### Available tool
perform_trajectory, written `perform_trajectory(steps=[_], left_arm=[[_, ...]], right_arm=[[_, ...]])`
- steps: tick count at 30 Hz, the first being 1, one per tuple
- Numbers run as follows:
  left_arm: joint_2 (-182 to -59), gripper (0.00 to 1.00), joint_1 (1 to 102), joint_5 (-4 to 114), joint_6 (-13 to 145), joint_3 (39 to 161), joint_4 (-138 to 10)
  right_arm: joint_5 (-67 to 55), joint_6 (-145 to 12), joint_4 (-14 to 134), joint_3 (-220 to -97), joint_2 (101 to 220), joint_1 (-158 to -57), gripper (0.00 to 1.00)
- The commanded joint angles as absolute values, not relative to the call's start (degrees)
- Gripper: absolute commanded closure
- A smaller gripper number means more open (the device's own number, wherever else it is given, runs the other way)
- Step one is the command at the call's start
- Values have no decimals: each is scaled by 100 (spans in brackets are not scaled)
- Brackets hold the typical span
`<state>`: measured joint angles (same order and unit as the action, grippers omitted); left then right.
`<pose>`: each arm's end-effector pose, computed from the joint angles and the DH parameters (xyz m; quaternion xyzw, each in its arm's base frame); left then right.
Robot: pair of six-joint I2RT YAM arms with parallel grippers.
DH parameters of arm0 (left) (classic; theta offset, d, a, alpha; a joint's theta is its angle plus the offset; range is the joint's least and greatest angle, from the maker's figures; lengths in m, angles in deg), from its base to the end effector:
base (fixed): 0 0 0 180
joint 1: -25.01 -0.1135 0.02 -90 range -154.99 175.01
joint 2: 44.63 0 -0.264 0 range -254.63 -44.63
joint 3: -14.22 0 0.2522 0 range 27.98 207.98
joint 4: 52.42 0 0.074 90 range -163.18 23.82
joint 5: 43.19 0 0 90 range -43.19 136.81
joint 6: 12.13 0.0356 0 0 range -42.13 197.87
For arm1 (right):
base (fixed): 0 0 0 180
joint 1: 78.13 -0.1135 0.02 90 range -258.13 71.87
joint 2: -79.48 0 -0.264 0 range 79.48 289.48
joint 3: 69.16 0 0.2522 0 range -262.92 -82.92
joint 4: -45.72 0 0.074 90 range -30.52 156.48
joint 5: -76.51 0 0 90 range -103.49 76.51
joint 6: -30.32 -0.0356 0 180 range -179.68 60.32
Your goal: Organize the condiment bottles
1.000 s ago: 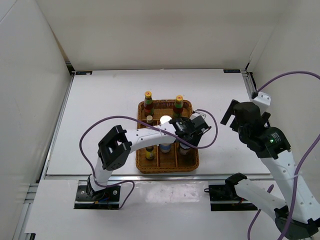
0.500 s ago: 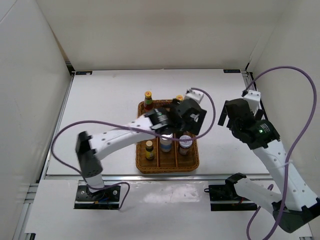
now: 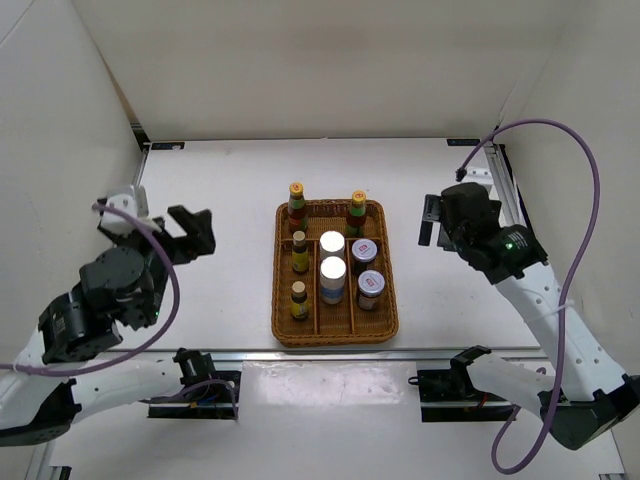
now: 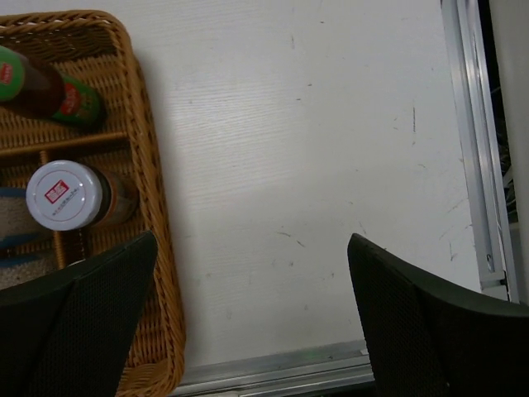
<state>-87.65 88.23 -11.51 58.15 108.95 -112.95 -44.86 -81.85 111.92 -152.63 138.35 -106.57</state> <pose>0.0608 -0.0532 0.4773 -0.0487 0.7334 -0.0990 0.6708 0.1767 0.0746 0.3752 0.0626 0.8829 -0.0542 0.4622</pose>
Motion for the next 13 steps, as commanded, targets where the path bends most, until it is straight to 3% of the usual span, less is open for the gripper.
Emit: perform_trajectory(steps=[1,6,13], left_arm=[[-8148,0,8820,-2419,5424,9937,-11567],[-6696,0,8820,-3009,5140,8986,-11567],[-7696,0,8820,-3149,5757,8933,-11628]], right_arm=[[-4073,-7769,10896,-15753,13810,-10625,1],[-4021,-7638,10958,-15815,13688,-10625,1],[-3810,-7585,10817,-15622,13415,-10625,1]])
